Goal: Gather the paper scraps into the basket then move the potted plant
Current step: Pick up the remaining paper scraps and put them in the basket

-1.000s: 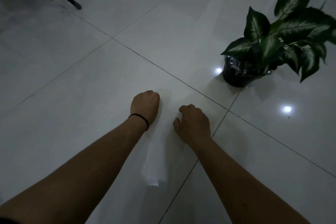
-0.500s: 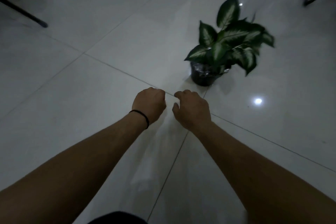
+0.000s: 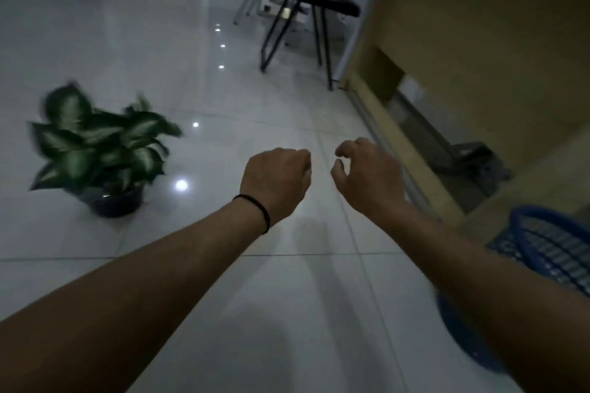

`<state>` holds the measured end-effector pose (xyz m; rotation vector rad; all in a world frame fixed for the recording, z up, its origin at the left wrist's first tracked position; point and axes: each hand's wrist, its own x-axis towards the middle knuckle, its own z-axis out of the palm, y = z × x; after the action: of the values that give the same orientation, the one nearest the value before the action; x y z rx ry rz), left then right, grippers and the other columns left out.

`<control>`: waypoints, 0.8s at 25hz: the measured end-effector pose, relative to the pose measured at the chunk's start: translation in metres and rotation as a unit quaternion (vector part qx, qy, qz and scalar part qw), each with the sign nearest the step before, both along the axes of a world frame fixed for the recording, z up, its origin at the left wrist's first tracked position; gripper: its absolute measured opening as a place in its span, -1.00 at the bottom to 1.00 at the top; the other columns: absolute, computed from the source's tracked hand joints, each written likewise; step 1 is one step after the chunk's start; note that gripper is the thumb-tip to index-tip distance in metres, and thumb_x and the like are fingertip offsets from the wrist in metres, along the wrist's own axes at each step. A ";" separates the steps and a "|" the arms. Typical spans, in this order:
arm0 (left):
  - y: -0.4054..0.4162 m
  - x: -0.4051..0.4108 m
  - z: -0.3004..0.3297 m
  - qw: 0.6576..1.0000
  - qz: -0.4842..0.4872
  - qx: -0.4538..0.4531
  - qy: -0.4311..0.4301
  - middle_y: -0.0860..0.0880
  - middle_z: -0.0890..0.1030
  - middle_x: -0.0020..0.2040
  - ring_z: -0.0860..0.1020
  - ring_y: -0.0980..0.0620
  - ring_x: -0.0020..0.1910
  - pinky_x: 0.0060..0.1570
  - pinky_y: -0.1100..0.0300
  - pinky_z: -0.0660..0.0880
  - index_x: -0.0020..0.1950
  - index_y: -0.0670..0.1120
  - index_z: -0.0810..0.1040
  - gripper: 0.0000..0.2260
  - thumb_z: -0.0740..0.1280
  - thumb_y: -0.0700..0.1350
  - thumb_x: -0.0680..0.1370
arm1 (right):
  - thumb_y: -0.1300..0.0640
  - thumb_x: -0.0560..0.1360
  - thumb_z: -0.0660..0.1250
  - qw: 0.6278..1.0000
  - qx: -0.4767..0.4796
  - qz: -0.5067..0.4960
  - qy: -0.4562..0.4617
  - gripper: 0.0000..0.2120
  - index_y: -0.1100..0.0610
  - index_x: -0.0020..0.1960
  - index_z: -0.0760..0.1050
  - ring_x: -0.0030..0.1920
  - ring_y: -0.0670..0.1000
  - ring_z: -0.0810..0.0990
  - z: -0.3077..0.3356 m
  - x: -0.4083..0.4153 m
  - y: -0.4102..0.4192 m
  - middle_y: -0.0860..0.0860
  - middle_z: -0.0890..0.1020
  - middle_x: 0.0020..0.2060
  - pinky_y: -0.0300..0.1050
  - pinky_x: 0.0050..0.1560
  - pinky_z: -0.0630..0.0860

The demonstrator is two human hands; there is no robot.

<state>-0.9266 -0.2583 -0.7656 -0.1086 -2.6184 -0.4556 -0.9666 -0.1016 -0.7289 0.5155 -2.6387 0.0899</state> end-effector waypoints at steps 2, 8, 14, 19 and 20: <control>0.067 -0.022 0.016 0.998 -0.051 -0.008 0.021 0.02 0.64 -0.15 0.58 -0.05 -0.16 -0.20 0.08 0.50 -0.02 0.01 0.56 -0.81 0.19 0.04 0.60 | -0.03 0.57 0.27 0.999 -0.021 -0.031 0.010 -0.74 0.03 0.17 0.61 -0.05 -0.01 0.62 0.006 -0.010 0.070 -0.03 0.66 0.07 -0.12 -0.06 0.52; 0.250 -0.065 0.033 0.987 -0.156 -0.013 0.038 0.02 0.63 -0.12 0.56 -0.04 -0.14 -0.26 0.14 0.34 -0.03 0.02 0.54 -0.81 0.18 0.04 0.61 | 0.02 0.55 0.27 0.979 -0.078 -0.187 -0.015 -0.81 0.10 -0.04 0.59 -0.26 0.03 0.57 -0.003 0.002 0.251 0.00 0.66 -0.19 -0.11 -0.28 0.47; 0.422 -0.071 0.020 0.961 -0.271 -0.062 -0.001 0.01 0.59 -0.19 0.54 -0.01 -0.18 -0.30 0.15 0.29 -0.12 -0.04 0.58 -0.82 0.24 -0.06 0.60 | 0.07 0.58 0.24 0.871 -0.255 -0.416 0.051 -0.78 0.08 -0.21 0.52 -0.40 -0.01 0.45 -0.032 0.063 0.397 0.03 0.59 -0.37 -0.18 -0.45 0.22; 0.458 -0.081 -0.004 0.951 -0.272 -0.101 -0.103 -0.03 0.63 -0.17 0.56 -0.04 -0.13 -0.15 0.13 0.39 -0.13 -0.05 0.62 -0.85 0.29 -0.07 0.56 | 0.06 0.55 0.25 0.888 -0.202 -0.410 0.050 -0.81 0.09 -0.11 0.60 -0.29 0.01 0.56 -0.042 0.061 0.398 0.02 0.66 -0.25 -0.12 -0.33 0.48; 0.452 -0.084 -0.004 0.954 -0.272 -0.090 -0.087 -0.02 0.65 -0.12 0.57 -0.04 -0.10 -0.09 0.11 0.40 -0.10 -0.02 0.64 -0.83 0.29 0.00 0.56 | 0.05 0.54 0.26 0.891 -0.200 -0.403 0.059 -0.81 0.10 -0.07 0.62 -0.23 0.04 0.60 -0.041 0.058 0.395 0.03 0.67 -0.21 -0.08 -0.26 0.54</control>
<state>-1.0105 0.1937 -0.7700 -0.9042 -2.7778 -0.4180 -0.9083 0.2937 -0.7696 -0.6920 -2.4023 0.3149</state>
